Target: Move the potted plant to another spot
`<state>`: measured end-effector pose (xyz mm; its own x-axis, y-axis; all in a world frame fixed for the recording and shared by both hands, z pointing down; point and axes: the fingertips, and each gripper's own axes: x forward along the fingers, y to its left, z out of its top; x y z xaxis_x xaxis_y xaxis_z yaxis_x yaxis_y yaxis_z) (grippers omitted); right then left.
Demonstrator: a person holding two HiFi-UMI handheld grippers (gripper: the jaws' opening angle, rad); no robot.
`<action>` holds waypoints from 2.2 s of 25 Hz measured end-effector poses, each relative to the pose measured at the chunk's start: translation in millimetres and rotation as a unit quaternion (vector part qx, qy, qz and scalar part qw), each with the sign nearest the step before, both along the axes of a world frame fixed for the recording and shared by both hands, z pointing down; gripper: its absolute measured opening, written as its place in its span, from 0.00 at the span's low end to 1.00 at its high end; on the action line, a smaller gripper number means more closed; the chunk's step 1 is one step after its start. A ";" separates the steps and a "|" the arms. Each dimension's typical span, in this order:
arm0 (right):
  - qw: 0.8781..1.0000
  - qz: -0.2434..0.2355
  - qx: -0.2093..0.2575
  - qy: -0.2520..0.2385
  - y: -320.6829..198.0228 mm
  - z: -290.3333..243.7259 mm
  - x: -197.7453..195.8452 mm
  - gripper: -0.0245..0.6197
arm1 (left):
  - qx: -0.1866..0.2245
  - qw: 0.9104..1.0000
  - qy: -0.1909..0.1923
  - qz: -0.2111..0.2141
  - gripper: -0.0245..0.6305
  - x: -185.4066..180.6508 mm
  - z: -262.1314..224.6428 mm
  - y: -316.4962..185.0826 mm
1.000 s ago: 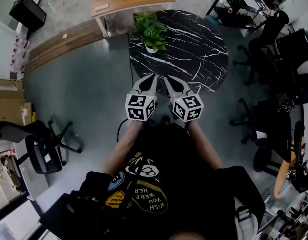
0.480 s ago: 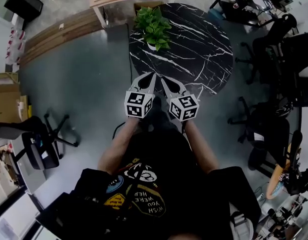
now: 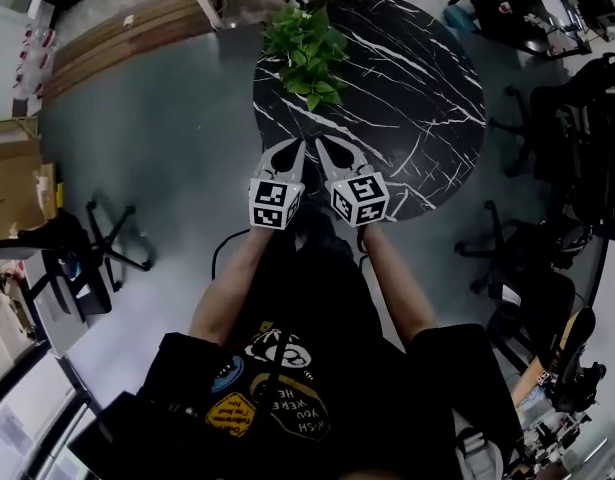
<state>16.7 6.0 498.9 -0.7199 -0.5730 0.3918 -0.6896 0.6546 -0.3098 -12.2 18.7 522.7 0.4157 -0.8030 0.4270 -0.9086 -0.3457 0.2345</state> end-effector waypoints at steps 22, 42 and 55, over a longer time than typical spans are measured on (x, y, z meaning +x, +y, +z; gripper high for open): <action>0.990 0.101 0.014 0.102 -146.1 189.0 -34.8 0.86 | -0.045 0.998 0.010 -0.046 0.04 -77.5 86.7 -67.2; 0.988 0.074 0.026 0.137 -166.4 197.4 -98.3 0.79 | -0.042 0.997 0.017 -0.063 0.04 -110.1 82.7 -71.1; 0.986 0.069 0.014 0.154 -150.4 198.4 -120.1 0.79 | -0.036 0.998 0.022 -0.056 0.04 -131.1 83.9 -73.7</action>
<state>-103.4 -144.4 697.3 -0.4837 -0.6711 0.5618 -0.8313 0.5531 -0.0551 -143.2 -55.0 606.6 0.3455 -0.8134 0.4680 -0.9285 -0.2240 0.2961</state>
